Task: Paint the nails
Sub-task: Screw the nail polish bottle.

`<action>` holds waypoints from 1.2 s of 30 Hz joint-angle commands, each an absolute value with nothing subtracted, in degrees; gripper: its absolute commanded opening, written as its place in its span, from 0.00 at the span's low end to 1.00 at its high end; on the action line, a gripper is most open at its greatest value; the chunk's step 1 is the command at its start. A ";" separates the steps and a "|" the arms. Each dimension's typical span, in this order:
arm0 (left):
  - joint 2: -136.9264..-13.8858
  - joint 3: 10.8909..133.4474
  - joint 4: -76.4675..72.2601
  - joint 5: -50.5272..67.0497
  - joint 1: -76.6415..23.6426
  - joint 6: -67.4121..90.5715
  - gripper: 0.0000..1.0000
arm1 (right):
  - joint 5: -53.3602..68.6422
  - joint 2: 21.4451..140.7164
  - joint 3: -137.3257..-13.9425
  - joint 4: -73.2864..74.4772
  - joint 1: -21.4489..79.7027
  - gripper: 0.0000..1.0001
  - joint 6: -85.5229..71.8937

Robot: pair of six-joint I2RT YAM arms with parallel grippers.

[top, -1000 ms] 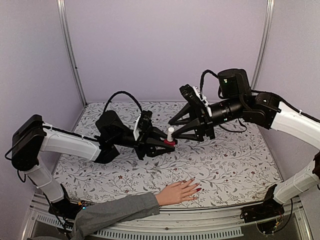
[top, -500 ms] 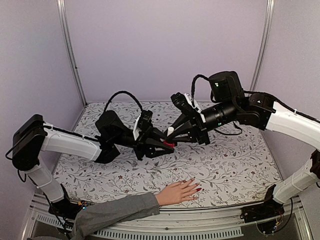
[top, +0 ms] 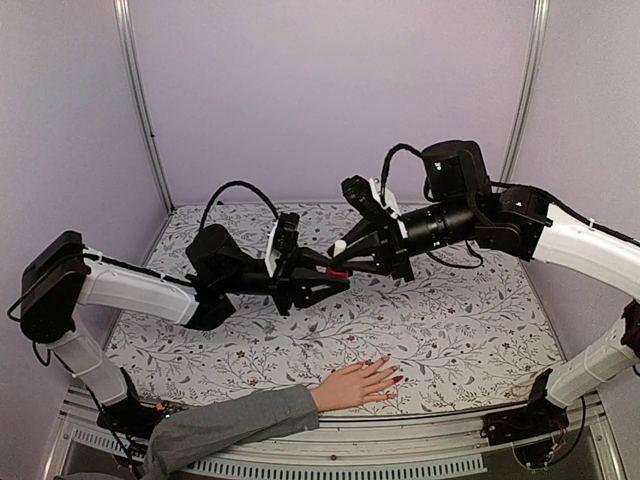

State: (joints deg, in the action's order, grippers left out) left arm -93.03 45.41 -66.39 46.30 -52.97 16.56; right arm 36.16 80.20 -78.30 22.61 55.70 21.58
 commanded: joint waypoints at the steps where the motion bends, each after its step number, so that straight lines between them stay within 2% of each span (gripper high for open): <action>1: -89.86 45.94 -67.55 34.80 -52.66 14.82 0.00 | 32.11 80.95 -75.71 20.25 56.65 0.00 18.53; 9: -89.17 46.28 -65.53 24.24 -53.77 12.73 0.00 | 26.46 82.22 -75.29 17.44 56.60 0.00 13.47; 19: -89.36 47.16 -61.90 0.73 -58.71 2.22 0.00 | 18.29 85.43 -76.01 15.11 56.60 0.00 5.73; 21: -90.20 48.52 -61.10 -8.11 -60.10 1.61 0.00 | 17.65 85.66 -75.55 13.59 56.60 0.00 4.07; 28: -92.33 50.53 -61.58 -17.28 -61.95 -1.92 0.00 | 15.87 86.83 -75.54 12.40 56.60 0.00 1.50; 33: -91.94 49.64 -61.32 -14.57 -61.77 -1.74 0.00 | 16.32 85.22 -75.34 11.70 56.62 0.17 1.61; 35: -91.33 48.13 -62.48 -11.47 -61.58 -2.06 0.00 | 16.48 84.35 -75.43 11.68 56.60 0.30 2.05; 36: -90.74 47.72 -62.18 -10.29 -61.51 -2.10 0.00 | 16.42 83.77 -75.35 11.69 56.56 0.33 2.34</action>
State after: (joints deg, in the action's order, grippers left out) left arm -92.51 46.89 -57.91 -13.06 -61.56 -0.84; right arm 11.60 84.44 -76.62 8.97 54.43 2.68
